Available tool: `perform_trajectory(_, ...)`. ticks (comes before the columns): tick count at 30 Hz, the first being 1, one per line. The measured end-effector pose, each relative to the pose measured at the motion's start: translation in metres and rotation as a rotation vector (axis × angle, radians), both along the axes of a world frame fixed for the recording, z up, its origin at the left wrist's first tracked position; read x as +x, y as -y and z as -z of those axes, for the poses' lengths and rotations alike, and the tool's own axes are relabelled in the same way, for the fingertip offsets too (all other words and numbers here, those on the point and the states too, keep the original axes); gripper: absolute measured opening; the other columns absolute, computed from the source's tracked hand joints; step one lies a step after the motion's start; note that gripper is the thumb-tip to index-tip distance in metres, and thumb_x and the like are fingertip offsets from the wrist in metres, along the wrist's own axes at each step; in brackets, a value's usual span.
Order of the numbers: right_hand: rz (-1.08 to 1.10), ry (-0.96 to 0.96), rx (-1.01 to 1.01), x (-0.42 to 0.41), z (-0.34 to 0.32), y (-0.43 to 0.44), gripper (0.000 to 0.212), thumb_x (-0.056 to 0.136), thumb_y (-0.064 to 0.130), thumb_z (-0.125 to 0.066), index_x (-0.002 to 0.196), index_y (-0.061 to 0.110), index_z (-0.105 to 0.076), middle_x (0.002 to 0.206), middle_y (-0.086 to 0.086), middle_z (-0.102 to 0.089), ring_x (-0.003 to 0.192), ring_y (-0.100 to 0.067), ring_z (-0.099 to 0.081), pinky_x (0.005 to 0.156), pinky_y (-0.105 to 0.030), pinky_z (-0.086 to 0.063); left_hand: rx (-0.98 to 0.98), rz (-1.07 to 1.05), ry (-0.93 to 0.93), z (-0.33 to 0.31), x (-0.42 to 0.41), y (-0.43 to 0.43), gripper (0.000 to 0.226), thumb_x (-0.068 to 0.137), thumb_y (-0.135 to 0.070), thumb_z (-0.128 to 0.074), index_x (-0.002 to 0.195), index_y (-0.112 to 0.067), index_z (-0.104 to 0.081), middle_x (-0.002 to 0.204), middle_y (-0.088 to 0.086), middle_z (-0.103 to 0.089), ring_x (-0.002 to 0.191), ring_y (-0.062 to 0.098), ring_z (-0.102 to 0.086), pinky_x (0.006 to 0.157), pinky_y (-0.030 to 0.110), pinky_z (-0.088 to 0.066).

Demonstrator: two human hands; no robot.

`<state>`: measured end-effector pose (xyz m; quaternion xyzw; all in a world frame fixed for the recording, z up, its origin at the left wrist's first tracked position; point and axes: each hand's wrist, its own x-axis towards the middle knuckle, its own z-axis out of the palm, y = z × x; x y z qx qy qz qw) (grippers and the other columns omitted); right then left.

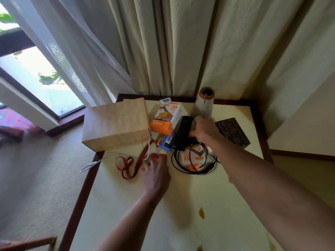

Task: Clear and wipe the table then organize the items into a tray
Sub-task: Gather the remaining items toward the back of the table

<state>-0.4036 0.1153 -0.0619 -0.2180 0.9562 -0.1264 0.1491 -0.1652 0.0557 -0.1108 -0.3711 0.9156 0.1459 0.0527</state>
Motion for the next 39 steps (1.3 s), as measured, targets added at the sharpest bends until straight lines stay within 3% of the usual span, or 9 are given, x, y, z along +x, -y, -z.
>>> perform_trajectory(4,-0.065,0.026,-0.011,0.02,-0.008,-0.01,0.074,0.094,0.023,-0.065,0.156,0.005,-0.028,0.164,-0.016,-0.023,0.148,-0.033,-0.032,0.115,-0.05,-0.041,0.067,-0.035,-0.011,-0.007,-0.004,0.003,0.074,0.095,-0.036,-0.06,0.157,-0.026,-0.02,0.155,0.017,-0.036,0.134,0.039,-0.045,0.097,0.047,-0.052)
perform_trajectory(8,-0.016,-0.248,-0.325,0.051,-0.035,-0.043,0.052,0.095,0.018,-0.061,0.144,0.014,-0.046,0.147,-0.01,-0.048,0.134,-0.029,-0.048,0.106,-0.046,-0.05,0.178,-0.135,-0.127,-0.014,-0.004,0.005,0.093,0.076,-0.043,-0.076,0.152,-0.029,-0.025,0.15,0.014,-0.041,0.126,0.034,-0.047,0.092,0.04,-0.05)
perform_trajectory(12,0.112,-0.455,-0.258,0.059,-0.038,-0.084,0.052,0.086,0.026,-0.066,0.136,0.018,-0.054,0.145,-0.011,-0.05,0.135,-0.035,-0.041,0.109,-0.054,-0.039,0.468,-0.44,-0.323,-0.028,-0.014,0.005,0.099,0.054,-0.059,-0.074,0.142,-0.026,-0.044,0.129,0.007,-0.057,0.115,0.027,-0.056,0.095,0.045,-0.055)
perform_trajectory(14,0.225,-0.378,-0.174,0.055,-0.033,-0.098,0.064,0.085,0.033,-0.065,0.144,0.018,-0.044,0.155,-0.015,-0.038,0.144,-0.04,-0.028,0.114,-0.059,-0.03,0.699,-0.617,-0.479,-0.042,-0.019,0.0,0.083,0.057,-0.053,-0.077,0.131,-0.019,-0.059,0.108,0.004,-0.069,0.091,0.019,-0.067,0.074,0.032,-0.062)
perform_trajectory(16,0.309,-0.268,-0.112,0.051,-0.026,-0.108,0.076,0.087,0.042,-0.061,0.152,0.018,-0.03,0.162,-0.019,-0.023,0.15,-0.043,-0.016,0.117,-0.061,-0.022,0.843,-0.685,-0.611,-0.057,-0.023,-0.004,0.049,0.075,-0.033,-0.077,0.117,-0.011,-0.067,0.09,0.002,-0.071,0.072,0.013,-0.063,0.052,0.02,-0.05)
perform_trajectory(21,0.336,-0.163,-0.252,0.048,-0.01,-0.123,0.075,0.09,0.043,-0.062,0.152,0.015,-0.029,0.152,-0.02,-0.033,0.135,-0.041,-0.034,0.102,-0.057,-0.043,0.959,-0.613,-0.792,-0.095,-0.048,-0.015,0.032,0.084,-0.028,-0.074,0.114,-0.023,-0.066,0.103,-0.002,-0.072,0.09,0.014,-0.067,0.071,0.028,-0.05)
perform_trajectory(27,0.453,-0.182,-0.313,0.031,-0.007,-0.122,0.071,0.089,0.042,-0.067,0.146,0.015,-0.036,0.143,-0.019,-0.04,0.127,-0.04,-0.038,0.096,-0.054,-0.046,0.644,-0.273,-0.604,-0.1,-0.118,-0.003,0.06,0.062,-0.057,-0.069,0.118,-0.038,-0.059,0.118,0.0,-0.064,0.096,0.021,-0.068,0.082,0.047,-0.063)
perform_trajectory(34,0.475,-0.162,-0.362,-0.003,-0.005,-0.105,0.071,0.09,0.044,-0.069,0.146,0.013,-0.036,0.145,-0.021,-0.036,0.128,-0.041,-0.035,0.092,-0.054,-0.051,0.19,0.127,-0.266,-0.079,-0.175,0.005,0.053,0.092,-0.034,-0.063,0.139,-0.013,-0.048,0.144,0.015,-0.038,0.13,0.035,-0.042,0.102,0.043,-0.044)
perform_trajectory(39,0.407,-0.12,-0.379,-0.023,-0.006,-0.094,0.07,0.095,0.046,-0.063,0.15,0.015,-0.033,0.153,-0.021,-0.027,0.135,-0.044,-0.029,0.099,-0.057,-0.047,0.146,0.194,-0.219,-0.068,-0.194,0.007,0.048,0.101,-0.031,-0.055,0.143,-0.01,-0.045,0.147,0.018,-0.04,0.135,0.037,-0.043,0.105,0.048,-0.048)
